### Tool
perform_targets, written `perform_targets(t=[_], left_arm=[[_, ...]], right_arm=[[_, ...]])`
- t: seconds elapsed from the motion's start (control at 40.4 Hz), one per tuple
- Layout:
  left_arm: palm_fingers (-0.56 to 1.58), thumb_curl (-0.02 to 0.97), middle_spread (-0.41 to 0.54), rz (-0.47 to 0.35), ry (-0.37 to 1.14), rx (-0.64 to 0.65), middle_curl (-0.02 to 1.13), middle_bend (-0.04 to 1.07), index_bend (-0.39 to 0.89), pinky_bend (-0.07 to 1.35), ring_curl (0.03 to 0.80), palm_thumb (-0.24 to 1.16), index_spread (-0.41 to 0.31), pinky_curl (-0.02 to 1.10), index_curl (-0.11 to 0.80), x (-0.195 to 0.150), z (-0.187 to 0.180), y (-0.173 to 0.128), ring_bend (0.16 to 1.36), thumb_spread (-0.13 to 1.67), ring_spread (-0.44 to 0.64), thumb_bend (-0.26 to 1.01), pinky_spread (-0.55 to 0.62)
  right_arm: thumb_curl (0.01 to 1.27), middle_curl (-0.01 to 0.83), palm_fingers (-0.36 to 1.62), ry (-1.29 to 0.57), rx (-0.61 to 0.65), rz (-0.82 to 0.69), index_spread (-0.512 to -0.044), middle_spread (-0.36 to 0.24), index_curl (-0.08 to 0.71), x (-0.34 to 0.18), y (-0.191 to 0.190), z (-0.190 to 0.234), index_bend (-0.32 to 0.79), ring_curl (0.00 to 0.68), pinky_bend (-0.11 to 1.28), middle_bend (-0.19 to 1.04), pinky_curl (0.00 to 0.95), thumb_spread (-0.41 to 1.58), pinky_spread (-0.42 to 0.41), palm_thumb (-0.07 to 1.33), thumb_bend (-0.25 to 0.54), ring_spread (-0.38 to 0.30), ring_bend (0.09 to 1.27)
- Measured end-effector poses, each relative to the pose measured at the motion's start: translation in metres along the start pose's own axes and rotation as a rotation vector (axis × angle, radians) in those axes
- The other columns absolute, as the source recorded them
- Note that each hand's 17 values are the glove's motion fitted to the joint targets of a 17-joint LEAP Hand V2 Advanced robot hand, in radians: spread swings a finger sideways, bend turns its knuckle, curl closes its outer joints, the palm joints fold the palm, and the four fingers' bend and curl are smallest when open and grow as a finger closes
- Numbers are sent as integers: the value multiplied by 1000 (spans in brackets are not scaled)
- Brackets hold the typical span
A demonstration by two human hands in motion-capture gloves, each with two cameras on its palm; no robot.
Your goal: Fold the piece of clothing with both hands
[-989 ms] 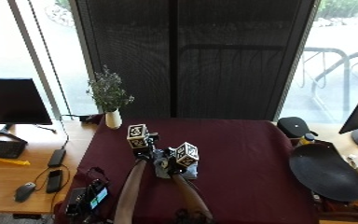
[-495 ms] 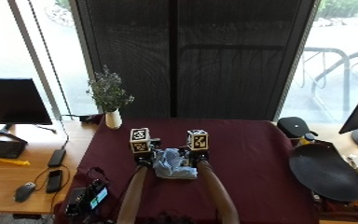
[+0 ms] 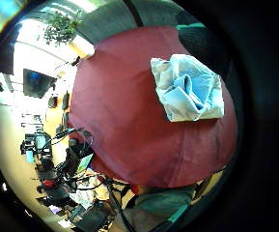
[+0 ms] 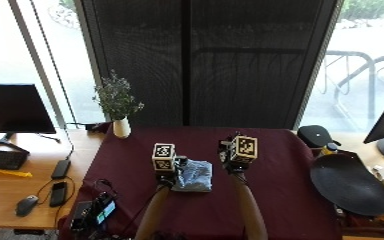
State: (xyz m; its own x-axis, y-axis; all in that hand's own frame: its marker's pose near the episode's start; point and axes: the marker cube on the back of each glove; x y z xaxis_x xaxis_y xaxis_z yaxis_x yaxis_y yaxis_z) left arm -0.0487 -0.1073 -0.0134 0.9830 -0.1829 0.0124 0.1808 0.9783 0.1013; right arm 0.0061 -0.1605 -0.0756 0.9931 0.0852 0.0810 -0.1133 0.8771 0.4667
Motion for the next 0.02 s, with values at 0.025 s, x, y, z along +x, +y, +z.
perform_targets(t=[0.025], left_arm=[[544, 347, -78, 0, 0, -2, 442, 220, 126, 265, 362, 608, -118, 358, 310, 1, 0, 1, 529, 1468, 45, 41, 257]], right_arm=[[447, 257, 292, -6, 10, 0, -320, -28, 349, 0, 0, 0, 186, 329, 698, 140, 370, 1287, 210, 692, -7, 115, 287]])
